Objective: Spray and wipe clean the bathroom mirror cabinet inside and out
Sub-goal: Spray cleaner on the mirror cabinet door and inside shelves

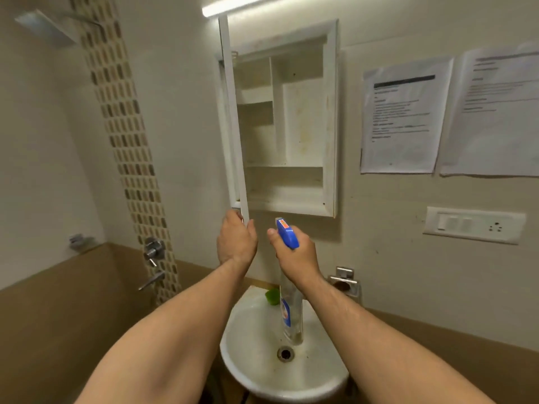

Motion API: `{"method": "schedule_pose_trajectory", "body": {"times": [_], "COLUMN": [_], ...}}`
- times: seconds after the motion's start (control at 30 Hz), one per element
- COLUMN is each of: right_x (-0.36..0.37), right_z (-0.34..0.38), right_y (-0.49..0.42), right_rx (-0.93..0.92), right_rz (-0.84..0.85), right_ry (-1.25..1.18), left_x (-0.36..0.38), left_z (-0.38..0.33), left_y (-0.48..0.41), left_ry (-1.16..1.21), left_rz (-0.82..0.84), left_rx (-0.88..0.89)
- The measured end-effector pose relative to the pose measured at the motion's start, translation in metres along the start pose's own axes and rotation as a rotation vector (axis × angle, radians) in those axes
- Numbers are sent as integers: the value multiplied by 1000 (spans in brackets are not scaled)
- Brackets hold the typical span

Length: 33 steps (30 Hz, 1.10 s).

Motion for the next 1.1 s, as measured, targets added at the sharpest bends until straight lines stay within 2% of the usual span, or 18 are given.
{"method": "schedule_pose_trajectory", "body": {"times": [0.2,0.27,0.43,0.5,0.6,0.8,0.97,1.1], "right_x": [33,43,64,71,78,83,72,39], "right_z": [34,45,61,60,55,42,41,50], "right_y": [-29,-46,-89,-108,-133,-166,-193,-210], "right_rx": [-39,-59,-111,-112,-118,-115,-130,-132], "right_rz": [86,110,217,253,268,245,143,12], "right_ry": [-52,-74,-104,-124,-135,-102,-98,-84], "left_x": [-29,-41,-79,-83,-80,-49,0,46], "left_z": [33,50,103,114,110,87,49,-21], "left_y": [-30,-36,-44,-53,-71,-110,-157,-181], "left_ry": [-81,-118,-21,-10,-68,-202,-427,-376], "left_rz": [18,-64,-390,-436,-452,-412,-269,-71], "left_rx": [-100,-156,-451,-535,-551,-425,-53,323]}}
Point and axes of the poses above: each hand's wrist, its own y-axis away from the middle knuckle, its own x-axis out of the palm, z = x × y, the point moved 10 cm from there along -y, towards the middle knuckle, and after that the axes turned 1 degree about y, right-handed, at the moved point
